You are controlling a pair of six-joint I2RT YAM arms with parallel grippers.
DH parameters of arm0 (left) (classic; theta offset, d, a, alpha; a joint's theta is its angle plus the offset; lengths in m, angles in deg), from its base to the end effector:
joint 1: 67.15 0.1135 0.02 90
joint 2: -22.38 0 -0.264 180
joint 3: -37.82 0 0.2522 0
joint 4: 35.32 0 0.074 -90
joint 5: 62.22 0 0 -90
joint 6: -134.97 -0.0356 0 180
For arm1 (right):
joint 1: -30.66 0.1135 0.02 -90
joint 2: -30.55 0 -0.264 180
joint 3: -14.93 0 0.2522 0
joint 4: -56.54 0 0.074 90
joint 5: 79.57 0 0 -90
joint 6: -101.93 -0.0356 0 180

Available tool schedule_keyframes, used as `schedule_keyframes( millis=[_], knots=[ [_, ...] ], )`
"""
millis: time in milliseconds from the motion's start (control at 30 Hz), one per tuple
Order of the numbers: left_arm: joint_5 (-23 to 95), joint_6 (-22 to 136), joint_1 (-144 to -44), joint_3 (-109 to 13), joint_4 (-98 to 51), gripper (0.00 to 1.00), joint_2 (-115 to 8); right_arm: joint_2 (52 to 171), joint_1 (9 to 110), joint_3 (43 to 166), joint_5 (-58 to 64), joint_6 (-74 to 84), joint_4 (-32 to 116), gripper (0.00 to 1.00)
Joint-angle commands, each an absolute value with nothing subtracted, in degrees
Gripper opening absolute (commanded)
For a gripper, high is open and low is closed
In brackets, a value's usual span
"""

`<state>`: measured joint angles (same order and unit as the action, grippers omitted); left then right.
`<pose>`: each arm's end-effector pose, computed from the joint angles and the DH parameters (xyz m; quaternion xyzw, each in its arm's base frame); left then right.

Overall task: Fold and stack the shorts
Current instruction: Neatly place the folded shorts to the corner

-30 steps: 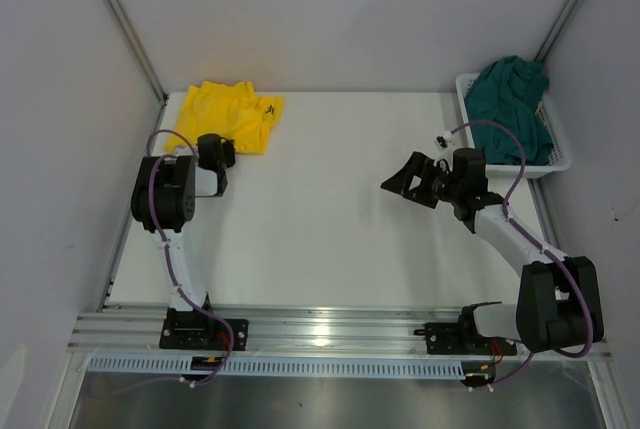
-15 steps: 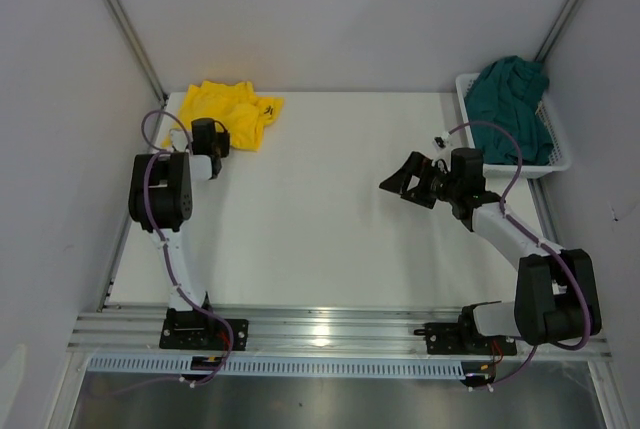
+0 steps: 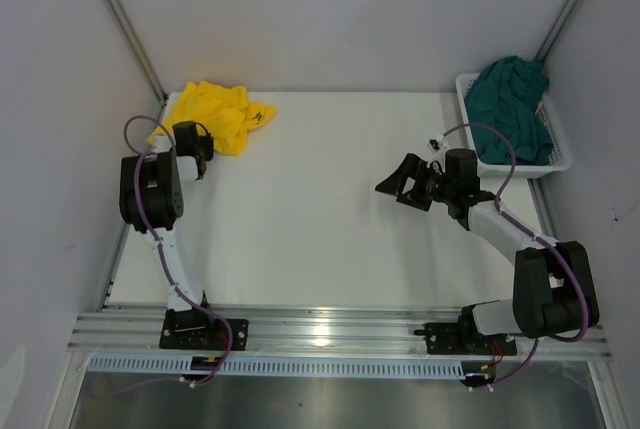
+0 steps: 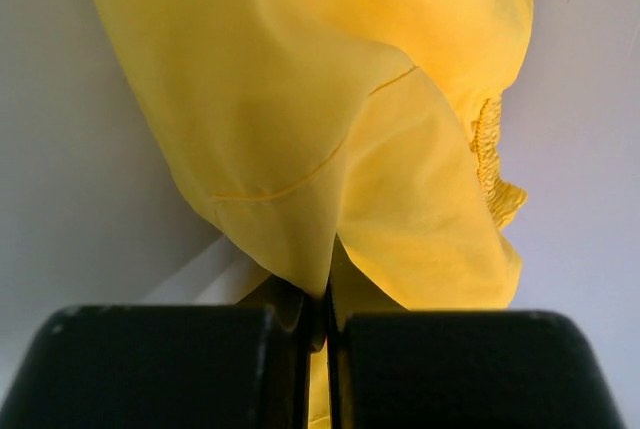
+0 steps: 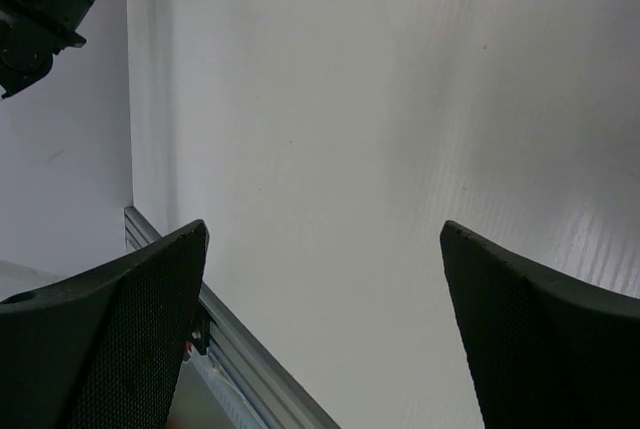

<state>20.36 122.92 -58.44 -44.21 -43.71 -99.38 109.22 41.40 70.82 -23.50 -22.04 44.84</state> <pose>0.4404 0.0721 0.1199 -0.6200 0.6111 -0.2313 0.4343 0.2773 0.0728 0.2161 0.0373 0.8564 0.4082 0.3138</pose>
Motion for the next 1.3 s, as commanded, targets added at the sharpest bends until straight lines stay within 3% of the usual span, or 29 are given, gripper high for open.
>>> schedule_keyframes(
  millis=[0, 600, 733, 933, 1267],
  knots=[
    [19.4, 121.9, -56.4, -45.7, -44.4, 0.00, -100.9, 109.6, 42.2, 73.4, -23.8, -22.3, 47.3, 0.99],
    [18.3, 123.3, -54.8, -52.5, -45.6, 0.00, -105.3, 124.6, 50.3, 86.5, -21.3, -24.9, 47.4, 0.99],
    [20.0, 123.2, -54.6, -48.5, -47.3, 0.02, -103.9, 126.4, 51.1, 86.6, -21.7, -25.8, 48.7, 0.99],
    [23.4, 122.3, -54.6, -41.3, -47.9, 0.08, -98.0, 125.2, 51.8, 84.4, -21.7, -27.6, 50.9, 0.99],
    [27.3, 115.8, -54.8, -42.7, -36.1, 0.11, -92.8, 120.3, 52.0, 80.2, -20.9, -27.4, 50.6, 0.99]
  ],
)
